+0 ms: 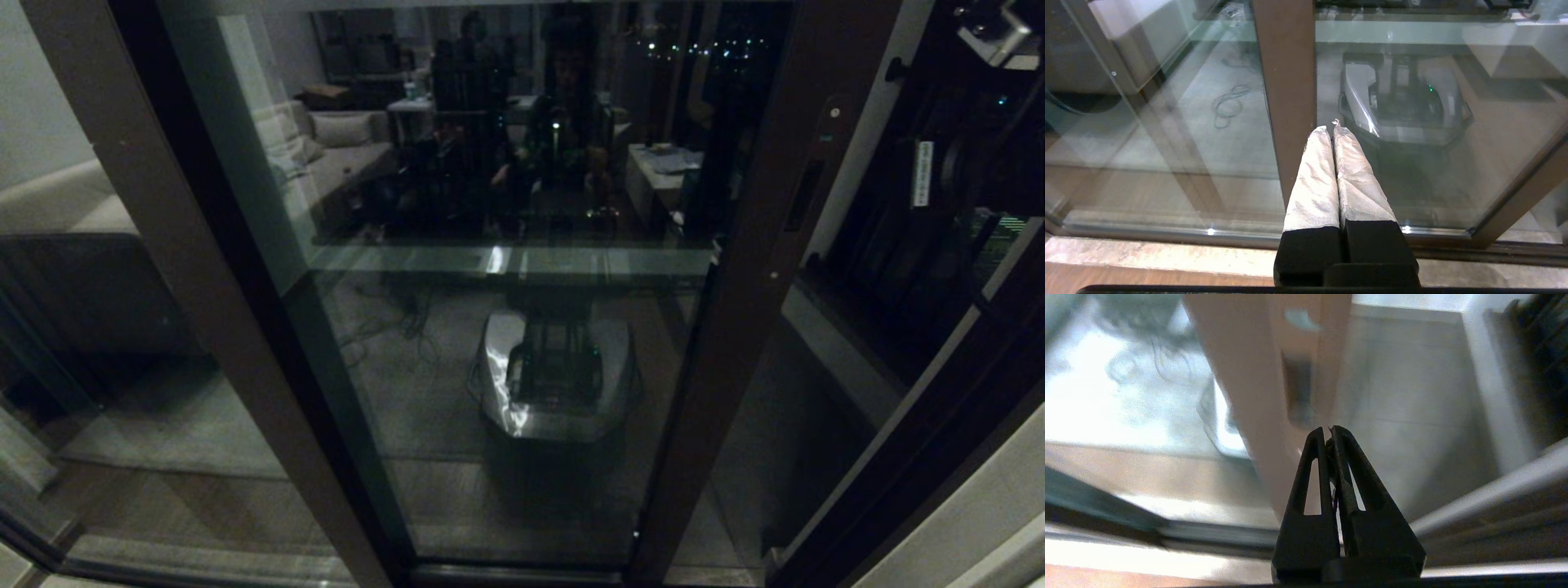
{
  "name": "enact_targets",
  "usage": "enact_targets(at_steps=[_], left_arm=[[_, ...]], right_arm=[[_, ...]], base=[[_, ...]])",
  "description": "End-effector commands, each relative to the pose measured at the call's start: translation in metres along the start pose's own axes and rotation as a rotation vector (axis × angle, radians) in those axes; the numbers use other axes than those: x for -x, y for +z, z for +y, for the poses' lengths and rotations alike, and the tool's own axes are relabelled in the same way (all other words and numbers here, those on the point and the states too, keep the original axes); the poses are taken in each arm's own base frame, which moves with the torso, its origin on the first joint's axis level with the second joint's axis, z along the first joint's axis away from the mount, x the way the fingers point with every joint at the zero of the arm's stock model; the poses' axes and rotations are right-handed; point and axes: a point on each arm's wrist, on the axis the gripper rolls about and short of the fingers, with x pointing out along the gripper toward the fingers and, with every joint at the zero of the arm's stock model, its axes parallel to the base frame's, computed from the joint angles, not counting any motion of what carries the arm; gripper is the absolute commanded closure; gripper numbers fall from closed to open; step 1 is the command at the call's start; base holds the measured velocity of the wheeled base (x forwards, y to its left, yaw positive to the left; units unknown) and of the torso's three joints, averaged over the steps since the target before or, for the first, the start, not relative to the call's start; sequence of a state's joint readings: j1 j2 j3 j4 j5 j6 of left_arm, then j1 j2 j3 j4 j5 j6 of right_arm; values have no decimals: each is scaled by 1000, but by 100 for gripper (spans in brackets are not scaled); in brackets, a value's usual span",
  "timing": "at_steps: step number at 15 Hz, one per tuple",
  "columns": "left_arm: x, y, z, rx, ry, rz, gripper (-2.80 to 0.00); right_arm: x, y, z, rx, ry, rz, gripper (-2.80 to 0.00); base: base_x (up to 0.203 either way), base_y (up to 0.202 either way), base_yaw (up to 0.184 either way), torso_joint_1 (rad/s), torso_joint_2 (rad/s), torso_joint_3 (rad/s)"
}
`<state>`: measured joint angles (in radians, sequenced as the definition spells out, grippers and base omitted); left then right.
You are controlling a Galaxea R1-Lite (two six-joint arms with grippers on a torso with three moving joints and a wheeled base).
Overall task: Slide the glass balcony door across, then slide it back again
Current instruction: Open the slid door
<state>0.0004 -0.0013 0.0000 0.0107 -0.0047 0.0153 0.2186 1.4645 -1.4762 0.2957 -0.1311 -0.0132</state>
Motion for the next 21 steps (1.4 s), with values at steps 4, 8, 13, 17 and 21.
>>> enact_targets(at_steps=[4, 8, 13, 17, 21], left_arm=[[0, 0, 0, 0, 0, 1, 0], [0, 0, 0, 0, 1, 1, 0], [0, 0, 0, 0, 0, 1, 0], [0, 0, 0, 0, 0, 1, 0], [0, 0, 0, 0, 0, 1, 0]], right_arm=[[37, -5, -25, 20, -55, 18, 0], [-20, -4, -32, -25, -32, -21, 0], [-68, -3, -30, -69, -42, -67, 0], [-75, 8, -18, -126, -9, -101, 0], [-72, 11, 9, -132, 25, -108, 0]], base=[[0, 0, 0, 0, 0, 0], [0, 0, 0, 0, 0, 0], [0, 0, 0, 0, 0, 0], [0, 0, 0, 0, 0, 0], [0, 0, 0, 0, 0, 0]])
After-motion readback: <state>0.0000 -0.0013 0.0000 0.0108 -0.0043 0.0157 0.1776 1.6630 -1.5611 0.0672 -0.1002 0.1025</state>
